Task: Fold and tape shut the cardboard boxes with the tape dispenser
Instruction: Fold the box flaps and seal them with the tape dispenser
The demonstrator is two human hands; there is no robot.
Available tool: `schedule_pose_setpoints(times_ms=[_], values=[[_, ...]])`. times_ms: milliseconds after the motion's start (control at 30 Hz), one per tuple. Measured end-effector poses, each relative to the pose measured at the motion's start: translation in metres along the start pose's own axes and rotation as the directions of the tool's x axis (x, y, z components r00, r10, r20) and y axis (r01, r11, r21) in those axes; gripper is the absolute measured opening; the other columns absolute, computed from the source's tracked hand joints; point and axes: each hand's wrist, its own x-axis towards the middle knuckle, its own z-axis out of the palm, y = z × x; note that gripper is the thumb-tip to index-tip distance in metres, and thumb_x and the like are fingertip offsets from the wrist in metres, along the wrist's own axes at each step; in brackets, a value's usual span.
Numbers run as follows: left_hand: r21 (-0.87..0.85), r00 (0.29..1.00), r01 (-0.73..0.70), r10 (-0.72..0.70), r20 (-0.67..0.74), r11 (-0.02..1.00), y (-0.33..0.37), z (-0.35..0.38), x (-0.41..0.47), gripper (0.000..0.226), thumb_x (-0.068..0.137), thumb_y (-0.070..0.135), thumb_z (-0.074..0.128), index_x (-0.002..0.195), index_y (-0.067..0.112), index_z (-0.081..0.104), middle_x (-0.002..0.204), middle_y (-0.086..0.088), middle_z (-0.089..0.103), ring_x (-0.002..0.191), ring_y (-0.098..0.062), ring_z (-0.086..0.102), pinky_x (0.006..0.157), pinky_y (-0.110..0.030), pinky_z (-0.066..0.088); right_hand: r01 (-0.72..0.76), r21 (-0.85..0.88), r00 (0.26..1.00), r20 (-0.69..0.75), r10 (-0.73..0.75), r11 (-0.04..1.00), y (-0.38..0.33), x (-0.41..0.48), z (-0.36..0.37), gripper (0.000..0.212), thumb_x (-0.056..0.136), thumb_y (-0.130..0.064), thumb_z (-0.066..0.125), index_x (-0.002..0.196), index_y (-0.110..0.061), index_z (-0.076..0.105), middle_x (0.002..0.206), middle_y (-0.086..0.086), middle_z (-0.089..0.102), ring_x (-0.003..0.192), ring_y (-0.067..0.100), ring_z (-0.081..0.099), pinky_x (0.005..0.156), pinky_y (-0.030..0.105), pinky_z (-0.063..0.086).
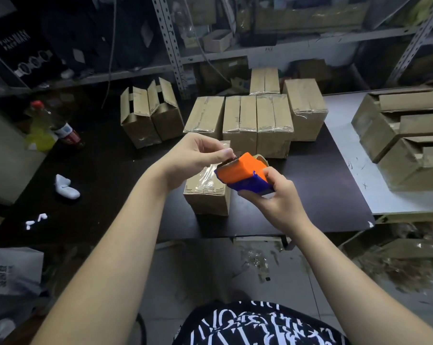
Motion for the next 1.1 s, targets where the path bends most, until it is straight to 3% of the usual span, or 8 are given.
schedule_pose_setpoints(times_ms=[167,267,333,433,600,767,833,1100], values=[[0.075,0.999,0.009,-0.005,-0.051,0.997,-0.002,-0.005,-0.003,0.031,0.106,0.030,0.055,0.095,0.013,0.079,0.090,0.006,0.078,0.089,-0.003,0.070,0.074,-0.017,0.048,0.048,-0.058,0.999,0.013,-0.047,0.997,-0.001,0.001,0.010,0.050,0.082,-0.061,0.075,0.102,-0.018,0.060,0.094,-0.006,0.068,0.085,0.022,0.063,0.072,0.044,0.054],[0.005,0.993,0.103,-0.102,-0.059,0.995,-0.001,-0.011,-0.002,0.054,0.107,0.048,0.038,0.090,0.018,0.080,0.094,0.004,0.079,0.092,-0.007,0.072,0.080,-0.029,0.046,0.041,-0.063,0.999,0.011,-0.041,0.997,-0.003,0.001,0.015,0.047,0.082,-0.060,0.073,0.106,-0.022,0.060,0.095,-0.009,0.069,0.083,0.017,0.065,0.071,0.044,0.056],[0.012,0.995,0.089,-0.089,-0.052,0.996,-0.002,-0.011,-0.001,0.047,0.097,0.055,0.050,0.087,0.020,0.079,0.089,0.006,0.078,0.090,-0.003,0.071,0.080,-0.028,0.047,0.044,-0.069,0.999,-0.015,-0.046,0.997,-0.006,0.001,0.019,0.048,0.081,-0.059,0.074,0.107,-0.020,0.062,0.098,-0.012,0.071,0.079,0.014,0.065,0.069,0.041,0.056],[0.045,0.990,-0.016,0.022,-0.136,0.999,-0.009,-0.009,0.004,0.020,0.090,0.035,0.076,0.081,0.017,0.079,0.076,0.009,0.075,0.082,-0.001,0.069,0.072,-0.018,0.051,0.067,-0.097,0.996,-0.047,-0.072,0.993,-0.006,0.003,0.024,0.045,0.082,-0.057,0.076,0.106,-0.020,0.063,0.094,-0.019,0.067,0.076,0.012,0.065,0.066,0.031,0.054],[0.090,0.960,-0.139,0.156,-0.232,0.986,-0.013,-0.002,0.010,0.012,0.091,0.018,0.078,0.079,0.019,0.078,0.066,0.019,0.068,0.071,0.003,0.064,0.064,-0.011,0.046,0.040,-0.120,0.993,-0.103,-0.052,0.992,-0.005,0.003,0.032,0.041,0.083,-0.057,0.075,0.108,-0.029,0.059,0.092,-0.018,0.066,0.076,0.006,0.064,0.065,0.014,0.048],[0.119,0.876,-0.252,0.279,-0.393,0.960,-0.006,-0.017,0.010,0.009,0.091,0.020,0.079,0.082,0.017,0.080,0.073,0.007,0.068,0.068,-0.002,0.061,0.065,-0.018,0.046,-0.114,-0.073,0.986,-0.128,0.104,0.991,0.009,-0.003,0.026,0.035,0.082,-0.060,0.073,0.096,-0.030,0.062,0.078,-0.009,0.072,0.070,0.017,0.068,0.067,0.045,0.057],[0.221,0.868,-0.248,0.317,-0.381,0.943,0.000,-0.031,0.010,0.012,0.091,0.023,0.078,0.088,0.012,0.082,0.077,0.003,0.069,0.070,-0.002,0.063,0.065,-0.016,0.048,-0.146,-0.058,0.983,-0.119,0.139,0.988,0.014,-0.008,0.024,0.034,0.083,-0.061,0.072,0.096,-0.031,0.064,0.077,-0.008,0.073,0.070,0.019,0.070,0.068,0.051,0.057],[0.223,0.794,-0.233,0.318,-0.519,0.947,-0.008,-0.031,0.012,0.014,0.092,0.021,0.077,0.092,0.008,0.081,0.081,-0.001,0.069,0.073,-0.005,0.066,0.067,-0.014,0.051,-0.136,-0.143,0.988,-0.087,0.124,0.980,0.013,-0.004,0.033,0.049,0.084,-0.071,0.065,0.105,-0.027,0.063,0.082,-0.008,0.073,0.073,0.017,0.070,0.068,0.048,0.058]])
